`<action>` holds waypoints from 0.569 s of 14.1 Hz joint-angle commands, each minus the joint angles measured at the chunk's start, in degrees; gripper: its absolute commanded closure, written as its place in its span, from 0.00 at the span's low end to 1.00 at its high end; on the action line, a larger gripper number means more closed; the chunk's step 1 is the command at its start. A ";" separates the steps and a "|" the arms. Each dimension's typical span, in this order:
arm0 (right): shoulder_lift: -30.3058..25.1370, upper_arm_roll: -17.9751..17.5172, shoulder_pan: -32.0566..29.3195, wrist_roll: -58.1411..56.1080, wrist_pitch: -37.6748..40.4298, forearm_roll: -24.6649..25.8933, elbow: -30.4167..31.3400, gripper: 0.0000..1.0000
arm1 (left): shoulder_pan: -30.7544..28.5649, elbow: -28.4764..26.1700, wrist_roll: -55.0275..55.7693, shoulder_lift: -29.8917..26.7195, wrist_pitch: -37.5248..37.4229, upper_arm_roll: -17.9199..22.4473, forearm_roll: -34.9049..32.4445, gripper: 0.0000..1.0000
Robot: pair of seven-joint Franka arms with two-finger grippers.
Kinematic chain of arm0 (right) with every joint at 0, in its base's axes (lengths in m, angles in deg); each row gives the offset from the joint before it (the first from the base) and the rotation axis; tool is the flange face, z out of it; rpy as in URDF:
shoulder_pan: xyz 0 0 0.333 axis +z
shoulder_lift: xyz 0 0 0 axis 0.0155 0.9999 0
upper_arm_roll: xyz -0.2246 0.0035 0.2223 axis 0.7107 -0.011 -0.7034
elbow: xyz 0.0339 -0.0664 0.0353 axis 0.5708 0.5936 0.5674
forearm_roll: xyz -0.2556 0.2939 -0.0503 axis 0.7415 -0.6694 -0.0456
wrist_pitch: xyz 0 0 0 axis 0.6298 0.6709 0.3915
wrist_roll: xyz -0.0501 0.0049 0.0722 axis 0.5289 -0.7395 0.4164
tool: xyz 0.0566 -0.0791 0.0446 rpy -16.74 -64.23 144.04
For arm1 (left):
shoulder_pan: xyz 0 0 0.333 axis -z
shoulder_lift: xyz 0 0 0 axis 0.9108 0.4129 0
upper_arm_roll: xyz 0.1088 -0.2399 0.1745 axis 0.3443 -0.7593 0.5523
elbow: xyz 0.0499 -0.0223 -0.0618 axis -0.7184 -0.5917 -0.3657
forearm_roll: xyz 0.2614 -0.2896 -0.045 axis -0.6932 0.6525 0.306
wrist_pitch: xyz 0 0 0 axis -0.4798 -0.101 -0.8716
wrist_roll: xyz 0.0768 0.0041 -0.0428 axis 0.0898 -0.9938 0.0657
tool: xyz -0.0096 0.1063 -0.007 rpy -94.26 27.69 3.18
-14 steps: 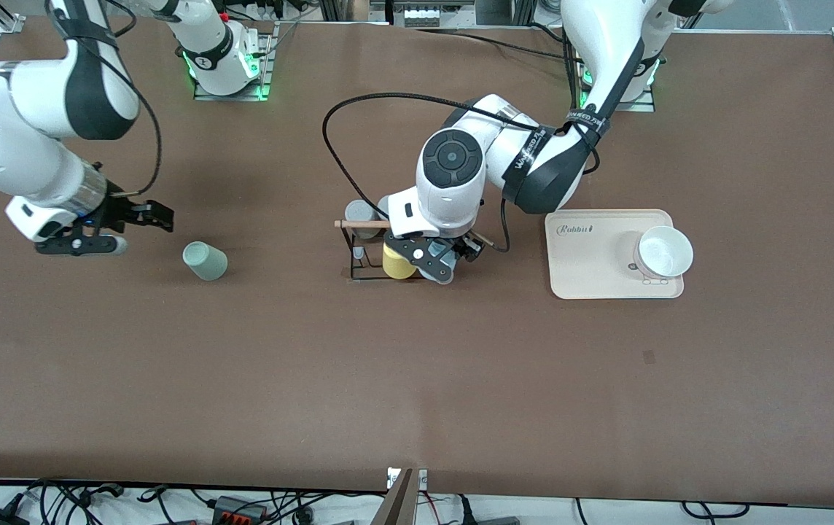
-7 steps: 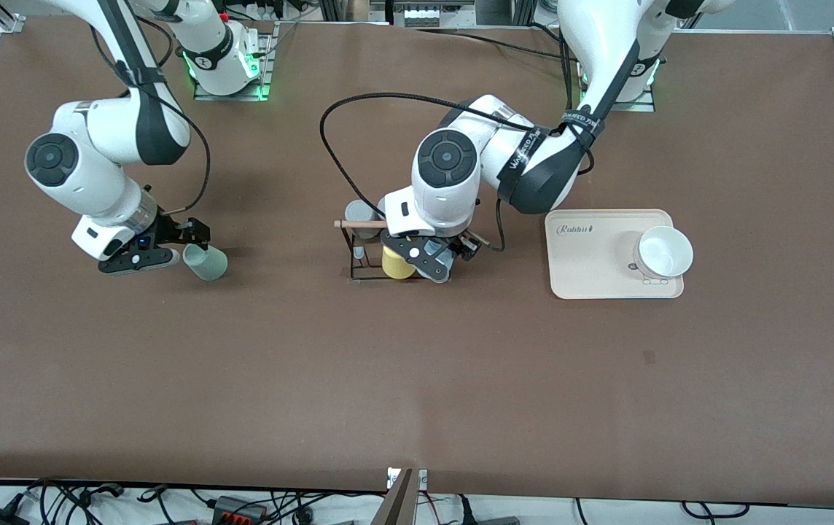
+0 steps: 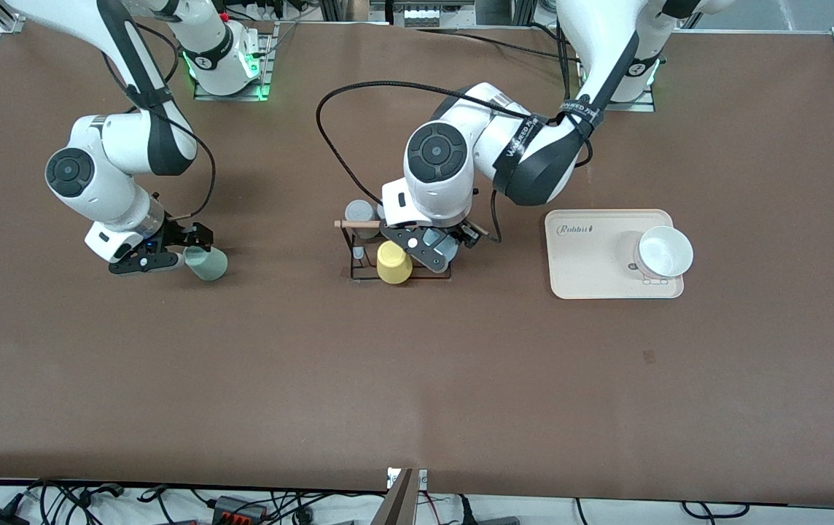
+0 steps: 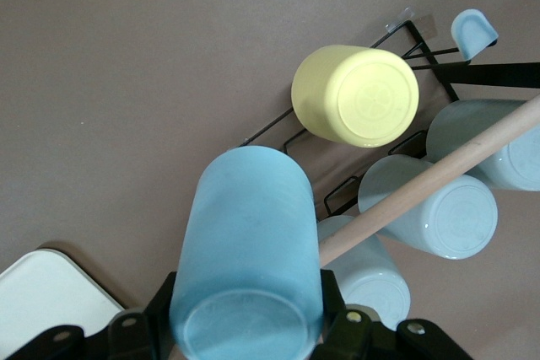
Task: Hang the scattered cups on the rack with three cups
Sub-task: 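Hang the blue cup on the rack while the right gripper reaches the green cup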
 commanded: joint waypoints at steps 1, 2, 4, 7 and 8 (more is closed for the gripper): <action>0.71 -0.19 -0.27 -0.95 -3.24 0.22 1.82 0.00 | 0.37 2.90 -0.46 1.93 -1.15 0.10 -1.41 0.69; 1.33 -0.19 -0.27 -0.95 -3.42 0.22 1.82 0.00 | 0.37 2.90 -0.46 2.02 -0.88 0.10 -1.41 0.69; 1.86 -0.19 -0.19 -0.95 -4.56 0.22 2.08 0.00 | 0.37 2.73 -0.55 2.28 1.30 0.10 -1.41 0.69; 2.65 -0.19 0.08 -0.95 -5.09 0.13 2.09 0.00 | 0.45 2.64 -0.55 3.08 3.42 0.09 -1.41 0.69; 2.74 -0.19 0.16 -0.95 -5.09 0.22 2.09 0.00 | 0.37 2.64 -0.55 3.43 3.60 0.10 -1.41 0.69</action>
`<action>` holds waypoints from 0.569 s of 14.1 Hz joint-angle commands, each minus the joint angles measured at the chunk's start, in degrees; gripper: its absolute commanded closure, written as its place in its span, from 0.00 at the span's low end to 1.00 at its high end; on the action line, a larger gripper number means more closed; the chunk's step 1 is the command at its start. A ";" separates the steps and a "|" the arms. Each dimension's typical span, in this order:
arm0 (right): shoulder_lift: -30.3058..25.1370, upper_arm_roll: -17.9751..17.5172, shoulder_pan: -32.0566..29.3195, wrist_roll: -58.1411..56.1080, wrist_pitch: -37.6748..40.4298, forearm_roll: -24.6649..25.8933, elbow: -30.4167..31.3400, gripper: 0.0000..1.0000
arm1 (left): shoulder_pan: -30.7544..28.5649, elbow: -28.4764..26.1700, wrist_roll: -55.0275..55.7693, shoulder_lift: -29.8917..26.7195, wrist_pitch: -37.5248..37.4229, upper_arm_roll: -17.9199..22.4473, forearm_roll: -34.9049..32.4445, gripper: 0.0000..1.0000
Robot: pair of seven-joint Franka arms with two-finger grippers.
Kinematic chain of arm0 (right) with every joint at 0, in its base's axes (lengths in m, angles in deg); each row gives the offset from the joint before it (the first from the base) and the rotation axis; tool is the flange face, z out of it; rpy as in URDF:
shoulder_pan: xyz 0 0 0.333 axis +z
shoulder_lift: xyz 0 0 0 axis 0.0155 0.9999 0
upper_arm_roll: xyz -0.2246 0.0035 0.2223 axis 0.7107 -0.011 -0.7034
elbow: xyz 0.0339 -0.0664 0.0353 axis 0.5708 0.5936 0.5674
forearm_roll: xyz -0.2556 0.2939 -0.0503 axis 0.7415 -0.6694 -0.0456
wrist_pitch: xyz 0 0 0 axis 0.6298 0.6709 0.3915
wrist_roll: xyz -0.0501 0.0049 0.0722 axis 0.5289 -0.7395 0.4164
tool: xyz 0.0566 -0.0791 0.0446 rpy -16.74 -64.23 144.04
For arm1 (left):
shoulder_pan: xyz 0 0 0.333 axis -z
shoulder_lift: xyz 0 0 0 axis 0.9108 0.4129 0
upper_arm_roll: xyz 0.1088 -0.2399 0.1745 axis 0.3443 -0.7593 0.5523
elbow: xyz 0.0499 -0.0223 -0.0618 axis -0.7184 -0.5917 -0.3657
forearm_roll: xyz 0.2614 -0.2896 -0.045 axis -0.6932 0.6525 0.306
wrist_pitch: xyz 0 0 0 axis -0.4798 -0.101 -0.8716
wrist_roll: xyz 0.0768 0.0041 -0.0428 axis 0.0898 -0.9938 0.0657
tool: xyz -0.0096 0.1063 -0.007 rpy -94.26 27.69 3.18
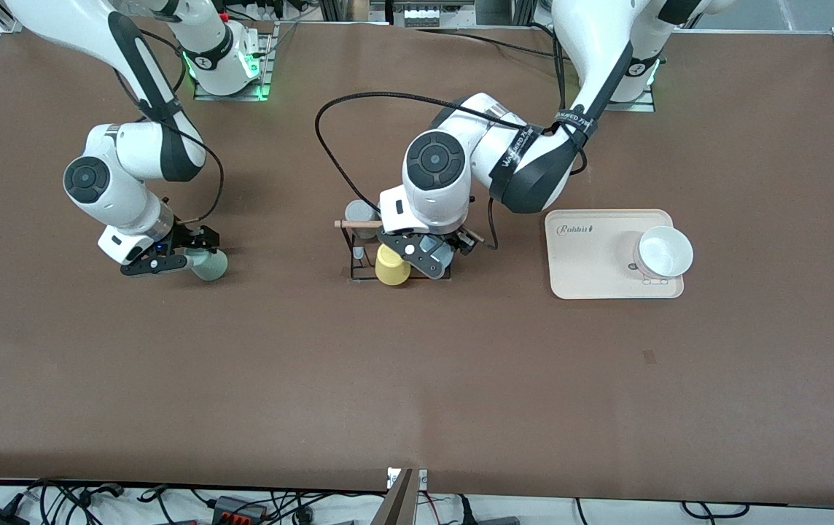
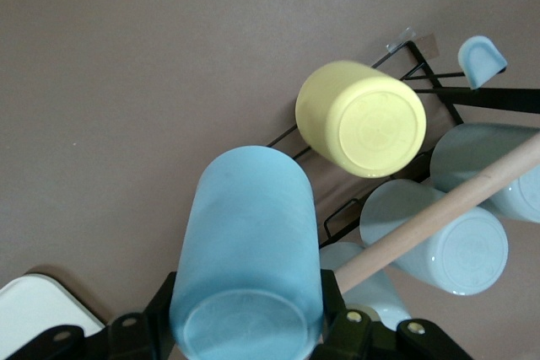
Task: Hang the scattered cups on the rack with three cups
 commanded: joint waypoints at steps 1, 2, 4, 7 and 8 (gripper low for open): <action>0.09 -0.14 0.10 -1.03 -1.26 0.22 0.72 0.00 | 0.34 2.33 -0.53 1.66 0.13 0.10 -1.41 0.69; 0.26 -0.14 0.10 -0.95 -1.35 0.22 0.72 0.00 | 0.34 2.24 -0.45 1.83 0.05 0.01 -1.33 0.68; 0.27 -0.14 0.10 -0.95 -1.70 0.22 0.72 0.00 | 0.34 2.15 -0.36 2.36 0.05 0.10 -1.33 0.68; 0.44 -0.14 0.27 -0.95 -1.70 0.22 0.72 0.00 | 0.34 1.45 -0.36 2.36 -0.04 0.10 -1.50 0.68; 0.44 -0.14 0.28 -0.95 -1.70 0.22 0.72 0.00 | 0.34 0.58 -0.36 2.36 -0.04 0.10 -1.41 0.68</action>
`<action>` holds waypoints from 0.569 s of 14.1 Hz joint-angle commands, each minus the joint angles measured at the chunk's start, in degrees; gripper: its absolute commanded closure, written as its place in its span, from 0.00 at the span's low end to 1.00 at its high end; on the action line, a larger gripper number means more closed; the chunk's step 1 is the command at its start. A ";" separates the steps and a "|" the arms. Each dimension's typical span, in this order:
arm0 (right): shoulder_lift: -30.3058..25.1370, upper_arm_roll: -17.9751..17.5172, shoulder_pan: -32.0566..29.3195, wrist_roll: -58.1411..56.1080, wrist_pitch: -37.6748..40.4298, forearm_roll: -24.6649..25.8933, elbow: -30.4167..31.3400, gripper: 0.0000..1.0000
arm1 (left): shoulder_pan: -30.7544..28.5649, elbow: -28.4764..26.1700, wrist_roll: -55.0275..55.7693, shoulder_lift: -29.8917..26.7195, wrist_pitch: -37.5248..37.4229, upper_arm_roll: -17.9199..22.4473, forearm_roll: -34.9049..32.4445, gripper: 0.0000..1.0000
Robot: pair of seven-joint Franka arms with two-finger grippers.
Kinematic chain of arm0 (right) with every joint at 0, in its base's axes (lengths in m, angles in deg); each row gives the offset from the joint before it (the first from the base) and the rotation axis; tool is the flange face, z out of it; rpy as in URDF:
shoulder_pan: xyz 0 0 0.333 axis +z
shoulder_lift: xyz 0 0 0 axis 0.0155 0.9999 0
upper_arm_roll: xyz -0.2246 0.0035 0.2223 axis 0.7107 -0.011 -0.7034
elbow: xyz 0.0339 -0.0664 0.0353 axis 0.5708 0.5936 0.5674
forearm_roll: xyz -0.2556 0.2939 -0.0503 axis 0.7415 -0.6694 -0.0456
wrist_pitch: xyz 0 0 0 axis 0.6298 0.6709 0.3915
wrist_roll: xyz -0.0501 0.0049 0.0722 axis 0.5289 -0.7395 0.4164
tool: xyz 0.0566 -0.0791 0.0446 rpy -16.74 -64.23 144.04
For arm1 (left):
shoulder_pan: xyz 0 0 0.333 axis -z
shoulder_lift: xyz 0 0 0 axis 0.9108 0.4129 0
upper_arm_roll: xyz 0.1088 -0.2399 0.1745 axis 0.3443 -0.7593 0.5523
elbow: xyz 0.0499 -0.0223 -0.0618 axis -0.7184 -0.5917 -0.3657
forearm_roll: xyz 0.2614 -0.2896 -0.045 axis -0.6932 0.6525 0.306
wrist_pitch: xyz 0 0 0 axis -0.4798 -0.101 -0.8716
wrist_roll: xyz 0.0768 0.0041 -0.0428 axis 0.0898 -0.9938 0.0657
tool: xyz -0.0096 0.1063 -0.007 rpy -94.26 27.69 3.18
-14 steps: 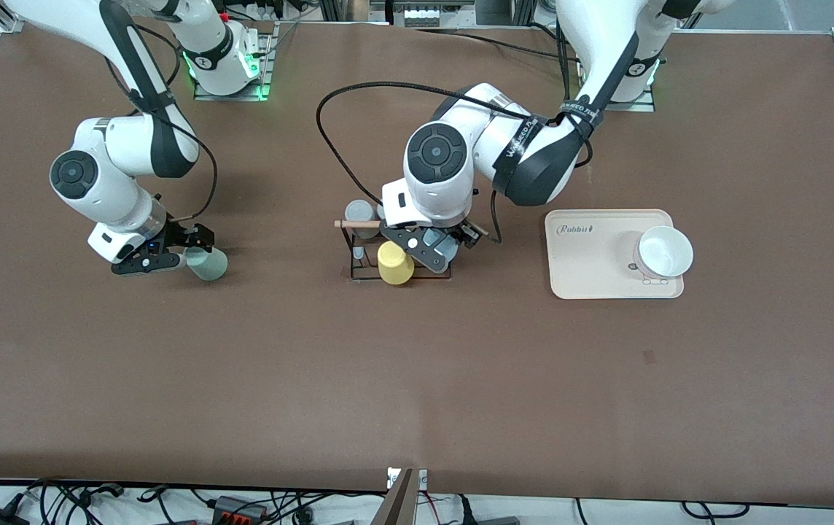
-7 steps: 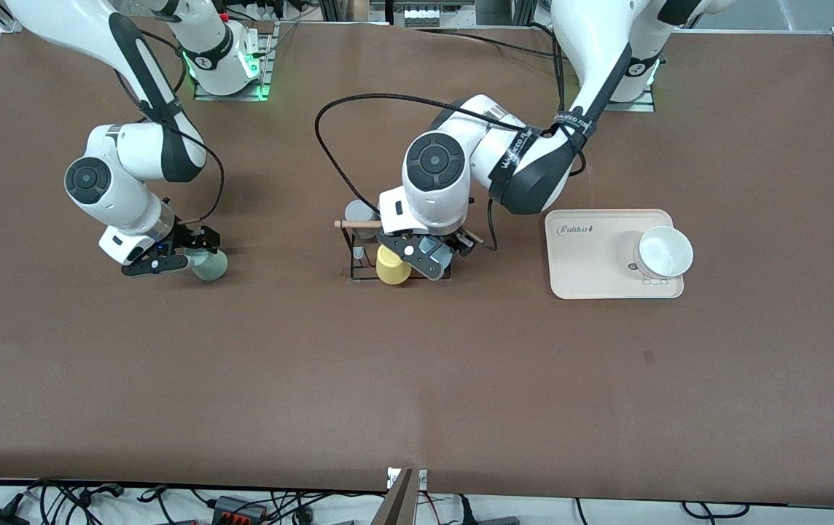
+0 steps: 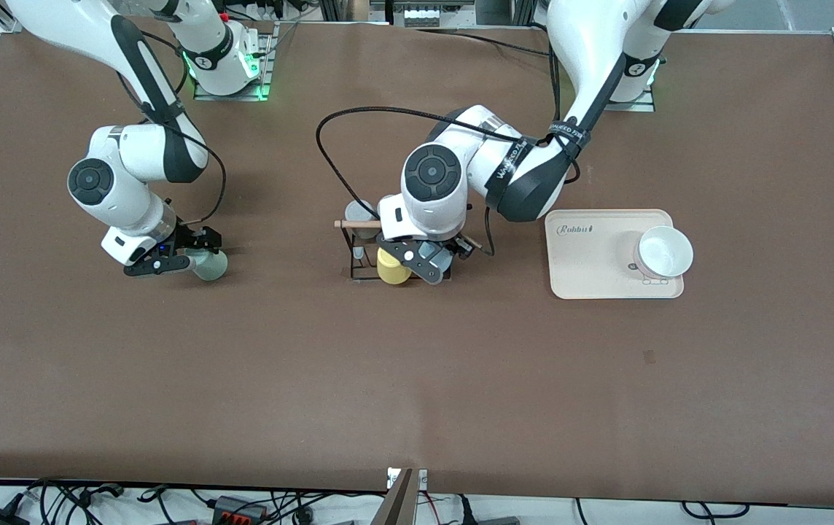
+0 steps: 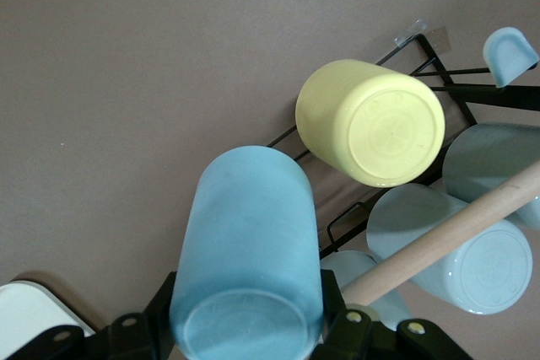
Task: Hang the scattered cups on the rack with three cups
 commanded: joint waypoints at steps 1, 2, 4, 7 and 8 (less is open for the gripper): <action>-0.01 -0.12 0.19 -1.12 -1.20 0.22 0.68 0.00 | 0.33 0.03 -0.36 0.92 -0.25 0.01 -1.41 0.68; -0.10 -0.12 0.19 -1.21 -1.20 0.22 0.68 0.00 | 0.33 0.02 -0.36 1.70 -0.25 0.10 -1.41 0.67; -0.10 -0.12 0.19 -1.21 -1.12 0.22 0.68 0.27 | 0.42 0.02 -0.36 2.41 -0.16 0.10 -1.41 0.61; -0.19 -0.03 0.19 -1.12 -0.94 0.22 0.68 0.64 | 1.03 0.28 0.35 2.24 -0.25 0.10 -1.23 0.00; -0.45 -0.03 0.19 -0.95 -0.85 0.22 0.59 0.73 | 1.04 0.72 0.35 1.80 -0.51 0.10 -1.23 0.00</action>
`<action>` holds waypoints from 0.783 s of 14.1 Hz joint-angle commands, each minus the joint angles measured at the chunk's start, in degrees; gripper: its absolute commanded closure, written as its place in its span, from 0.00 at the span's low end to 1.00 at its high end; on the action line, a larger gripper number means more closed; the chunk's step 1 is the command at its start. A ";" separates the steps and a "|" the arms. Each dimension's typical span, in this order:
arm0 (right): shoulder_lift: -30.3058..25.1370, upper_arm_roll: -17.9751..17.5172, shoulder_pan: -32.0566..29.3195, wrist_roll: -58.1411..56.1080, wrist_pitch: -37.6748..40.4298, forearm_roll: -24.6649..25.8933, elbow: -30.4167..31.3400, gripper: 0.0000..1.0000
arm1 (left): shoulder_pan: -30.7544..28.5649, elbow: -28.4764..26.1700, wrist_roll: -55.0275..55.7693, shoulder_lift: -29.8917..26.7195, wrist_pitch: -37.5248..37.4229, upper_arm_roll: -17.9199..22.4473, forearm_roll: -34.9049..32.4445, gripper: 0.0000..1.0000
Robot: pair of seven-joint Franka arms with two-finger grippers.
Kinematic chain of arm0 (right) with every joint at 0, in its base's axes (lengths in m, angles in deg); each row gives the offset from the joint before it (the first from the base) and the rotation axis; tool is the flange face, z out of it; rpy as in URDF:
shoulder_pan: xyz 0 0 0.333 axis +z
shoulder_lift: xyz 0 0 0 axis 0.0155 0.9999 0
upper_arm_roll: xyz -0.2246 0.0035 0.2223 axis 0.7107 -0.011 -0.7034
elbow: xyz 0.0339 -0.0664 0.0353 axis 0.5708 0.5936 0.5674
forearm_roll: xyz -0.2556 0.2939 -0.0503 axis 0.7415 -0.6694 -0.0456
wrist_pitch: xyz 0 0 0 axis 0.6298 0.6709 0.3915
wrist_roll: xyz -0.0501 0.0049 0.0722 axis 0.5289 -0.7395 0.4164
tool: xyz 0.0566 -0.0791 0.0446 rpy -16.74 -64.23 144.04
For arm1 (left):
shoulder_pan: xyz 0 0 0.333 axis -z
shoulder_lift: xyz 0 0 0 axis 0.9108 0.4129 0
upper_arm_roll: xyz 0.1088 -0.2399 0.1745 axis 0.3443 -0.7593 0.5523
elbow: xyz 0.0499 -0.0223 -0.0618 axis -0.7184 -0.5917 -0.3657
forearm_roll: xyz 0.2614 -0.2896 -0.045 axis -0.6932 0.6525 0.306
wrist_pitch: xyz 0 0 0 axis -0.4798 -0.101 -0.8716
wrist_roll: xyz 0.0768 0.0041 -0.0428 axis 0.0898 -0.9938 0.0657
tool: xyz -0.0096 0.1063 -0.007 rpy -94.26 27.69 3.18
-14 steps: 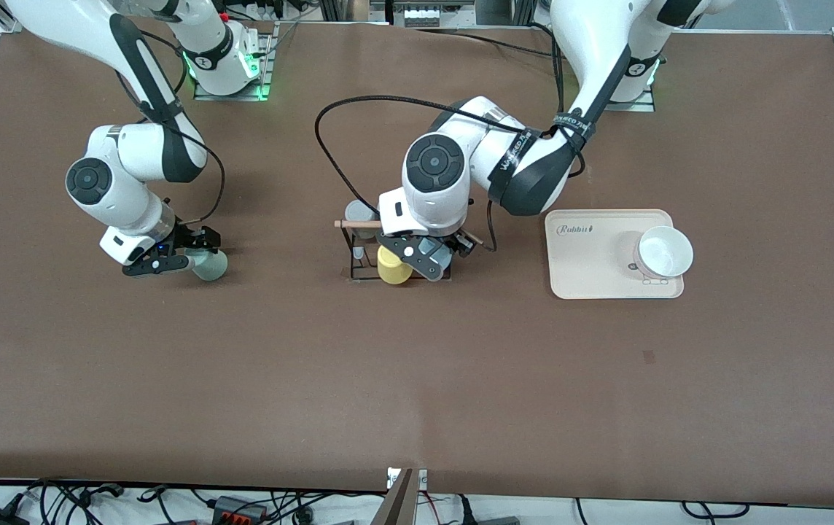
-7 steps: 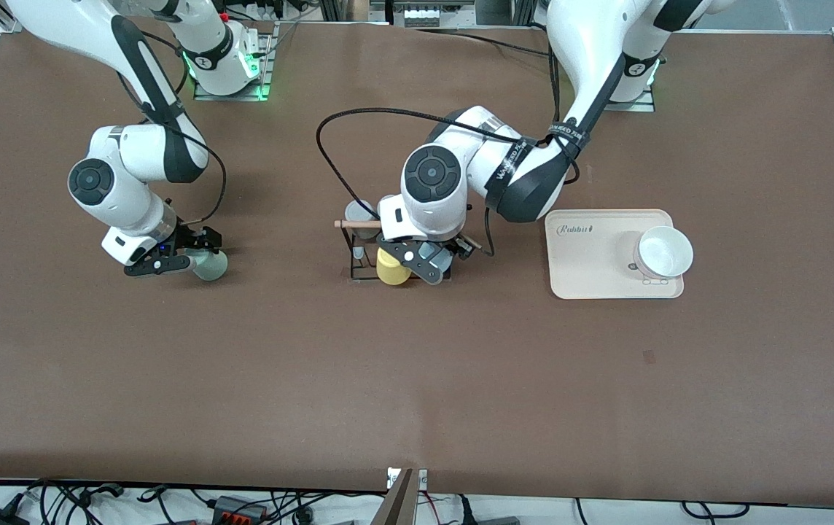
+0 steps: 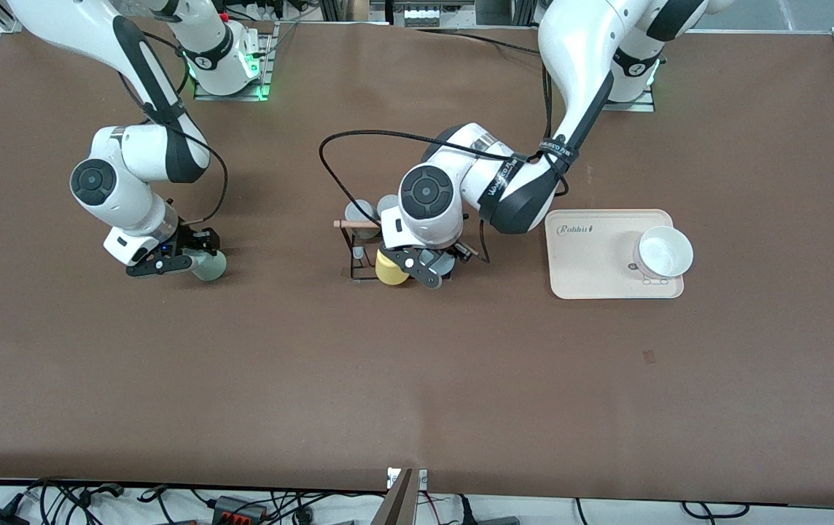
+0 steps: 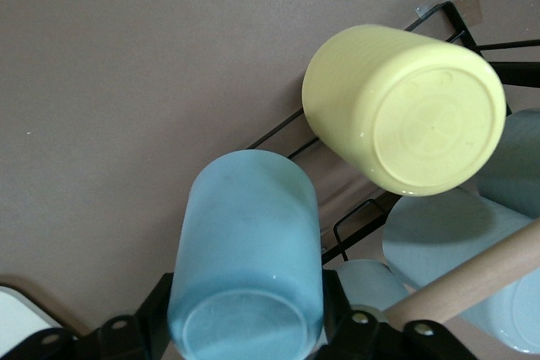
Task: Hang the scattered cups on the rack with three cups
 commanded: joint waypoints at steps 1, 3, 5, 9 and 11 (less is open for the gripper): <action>-0.79 0.00 -0.03 -0.76 -0.39 0.21 0.56 0.77 | 0.63 0.90 0.39 -1.77 -1.32 0.17 -1.11 0.00; -2.89 0.00 0.06 -0.76 1.01 0.21 0.30 0.79 | 0.28 1.17 0.39 -4.05 -4.12 0.52 -0.93 0.00; -6.75 -0.09 0.06 -0.94 3.12 0.21 0.21 0.79 | -1.55 1.17 0.48 -7.82 -5.63 0.96 -1.19 0.00; -14.15 -2.19 0.50 1.33 14.26 0.21 -3.64 0.79 | -7.88 0.55 0.30 -12.58 -9.23 1.40 -1.37 0.00; -14.68 -3.51 2.34 6.86 22.08 0.12 -9.16 0.79 | -13.23 0.20 0.22 -13.81 -10.29 1.49 -2.50 0.00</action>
